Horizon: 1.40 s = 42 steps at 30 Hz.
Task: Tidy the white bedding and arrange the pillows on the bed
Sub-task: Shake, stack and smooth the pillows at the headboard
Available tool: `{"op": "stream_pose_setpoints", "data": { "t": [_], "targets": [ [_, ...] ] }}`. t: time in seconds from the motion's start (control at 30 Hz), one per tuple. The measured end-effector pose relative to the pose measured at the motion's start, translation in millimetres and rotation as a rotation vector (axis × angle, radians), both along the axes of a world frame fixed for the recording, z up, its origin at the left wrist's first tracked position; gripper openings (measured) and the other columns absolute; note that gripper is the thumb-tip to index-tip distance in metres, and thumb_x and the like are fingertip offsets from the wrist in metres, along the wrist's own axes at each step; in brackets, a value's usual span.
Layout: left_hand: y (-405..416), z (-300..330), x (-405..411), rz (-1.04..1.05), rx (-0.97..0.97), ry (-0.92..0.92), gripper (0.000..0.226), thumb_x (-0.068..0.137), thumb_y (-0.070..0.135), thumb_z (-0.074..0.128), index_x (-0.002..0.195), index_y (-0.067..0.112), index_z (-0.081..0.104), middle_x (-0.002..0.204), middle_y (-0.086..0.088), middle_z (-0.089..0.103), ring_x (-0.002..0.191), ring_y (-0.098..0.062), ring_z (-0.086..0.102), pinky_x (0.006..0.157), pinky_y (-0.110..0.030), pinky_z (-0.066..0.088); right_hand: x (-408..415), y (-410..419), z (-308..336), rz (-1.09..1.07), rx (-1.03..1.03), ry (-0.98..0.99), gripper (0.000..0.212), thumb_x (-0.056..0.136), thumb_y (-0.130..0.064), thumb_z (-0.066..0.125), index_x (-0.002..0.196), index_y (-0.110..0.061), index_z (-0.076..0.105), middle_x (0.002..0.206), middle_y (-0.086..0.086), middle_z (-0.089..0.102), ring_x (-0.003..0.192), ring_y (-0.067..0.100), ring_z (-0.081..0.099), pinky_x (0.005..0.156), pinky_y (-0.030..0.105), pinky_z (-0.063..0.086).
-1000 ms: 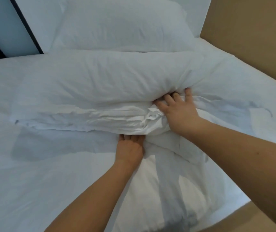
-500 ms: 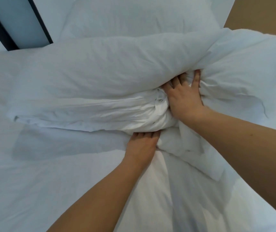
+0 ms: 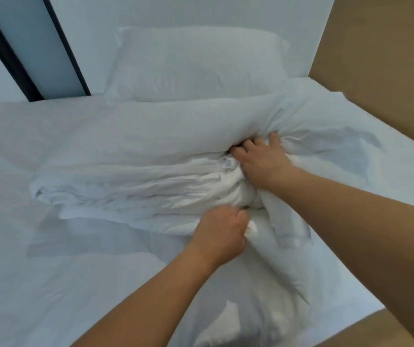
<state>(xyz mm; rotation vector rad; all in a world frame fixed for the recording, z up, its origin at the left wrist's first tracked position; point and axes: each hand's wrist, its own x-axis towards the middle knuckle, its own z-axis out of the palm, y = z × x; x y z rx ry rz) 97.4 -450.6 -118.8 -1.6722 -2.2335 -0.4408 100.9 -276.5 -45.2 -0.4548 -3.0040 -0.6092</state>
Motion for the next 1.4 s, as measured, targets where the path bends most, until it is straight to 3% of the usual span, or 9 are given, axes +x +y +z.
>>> {"op": "stream_pose_setpoints", "data": {
  "t": [0.3, 0.43, 0.53, 0.67, 0.8, 1.0, 1.13, 1.27, 1.4],
  "targets": [
    [-74.4, -81.8, -10.0, 0.166, -0.091, 0.374, 0.04, 0.069, 0.014, 0.062, 0.108, 0.01, 0.068, 0.113, -0.012, 0.054, 0.101, -0.034, 0.043, 0.098, -0.052, 0.033, 106.5, -51.8, -48.4, 0.122, 0.047, 0.055, 0.081, 0.073, -0.015, 0.053, 0.15, -0.01, 0.029, 0.131, 0.025, 0.049, 0.111, 0.045, 0.052, 0.098, 0.052, 0.041],
    [-73.2, -62.6, -20.0, 0.046, 0.083, 0.451, 0.023, 0.083, 0.007, 0.05, 0.094, 0.017, 0.067, 0.115, -0.007, 0.044, 0.106, -0.029, 0.043, 0.098, -0.048, 0.034, 124.3, -75.6, -53.6, -0.018, -0.024, 0.005, 0.099, 0.075, -0.035, 0.053, 0.155, -0.02, -0.003, 0.16, 0.02, 0.003, 0.145, 0.046, 0.003, 0.105, 0.075, -0.007],
    [-76.6, -40.6, -42.5, -0.005, 0.236, 0.532, 0.025, 0.082, 0.007, 0.059, 0.105, 0.018, 0.057, 0.123, -0.007, 0.045, 0.119, -0.027, 0.045, 0.103, -0.051, 0.036, 115.8, -91.9, -54.5, -0.153, -0.104, 0.021, 0.127, 0.063, -0.082, 0.049, 0.147, -0.023, -0.027, 0.159, 0.015, -0.021, 0.144, 0.044, -0.019, 0.101, 0.076, -0.012],
    [-80.7, -29.4, -81.0, 0.219, 0.204, 0.342, 0.082, 0.071, 0.041, 0.076, 0.134, 0.011, 0.034, 0.152, -0.017, 0.024, 0.144, -0.037, 0.02, 0.115, -0.062, 0.013, 83.2, -106.6, -69.5, -0.182, -0.122, -0.014, 0.142, 0.055, -0.089, 0.054, 0.143, -0.022, -0.034, 0.154, 0.022, -0.029, 0.138, 0.051, -0.027, 0.101, 0.074, -0.018],
    [-74.9, -35.2, -96.6, 0.276, 0.034, 0.267, 0.112, 0.064, 0.062, 0.069, 0.15, 0.009, 0.022, 0.158, -0.018, 0.021, 0.147, -0.038, 0.014, 0.114, -0.064, 0.012, 51.9, -113.8, -88.9, -0.226, -0.102, 0.02, 0.113, 0.081, -0.05, 0.06, 0.147, -0.015, -0.025, 0.156, 0.031, -0.007, 0.139, 0.058, -0.007, 0.108, 0.069, -0.014],
    [-79.8, -67.7, -114.4, 0.219, -0.099, 0.367, 0.1, 0.068, 0.057, 0.066, 0.15, 0.012, 0.032, 0.158, -0.017, 0.023, 0.147, -0.039, 0.016, 0.11, -0.072, 0.005, 21.6, -82.4, -108.1, -0.085, -0.051, 0.139, 0.058, 0.058, -0.016, 0.061, 0.114, -0.001, 0.059, 0.097, 0.022, 0.058, 0.09, 0.038, 0.056, 0.096, 0.051, 0.041],
    [-71.8, -47.4, -152.6, 0.294, -0.274, 0.41, 0.079, 0.081, 0.027, 0.061, 0.152, 0.016, 0.029, 0.159, -0.016, 0.021, 0.146, -0.037, 0.018, 0.108, -0.074, 0.001, -1.1, -49.5, -74.9, -0.044, -0.195, 0.091, 0.044, 0.041, -0.012, 0.072, 0.082, -0.012, 0.058, 0.078, 0.013, 0.059, 0.072, 0.032, 0.058, 0.073, 0.04, 0.045],
    [-49.8, 44.0, -184.1, 0.42, -0.323, 0.177, 0.053, 0.057, -0.003, 0.067, 0.108, 0.001, 0.058, 0.1, -0.021, 0.059, 0.088, -0.04, 0.059, 0.08, -0.052, 0.051, -16.3, -28.3, 26.9, -0.067, -0.356, -0.037, 0.049, 0.067, -0.02, 0.064, 0.114, -0.019, 0.051, 0.109, 0.004, 0.06, 0.102, 0.03, 0.057, 0.09, 0.039, 0.04],
    [-1.9, 212.3, -186.0, 0.513, -0.332, -0.101, 0.044, 0.068, 0.003, 0.066, 0.111, 0.009, 0.055, 0.101, -0.011, 0.059, 0.089, -0.032, 0.056, 0.06, -0.033, 0.039, -28.9, 13.8, 193.7, -0.05, -0.315, -0.004, 0.044, 0.078, -0.02, 0.056, 0.121, -0.017, 0.044, 0.117, 0.007, 0.055, 0.107, 0.031, 0.053, 0.084, 0.036, 0.04]
  ]
}}
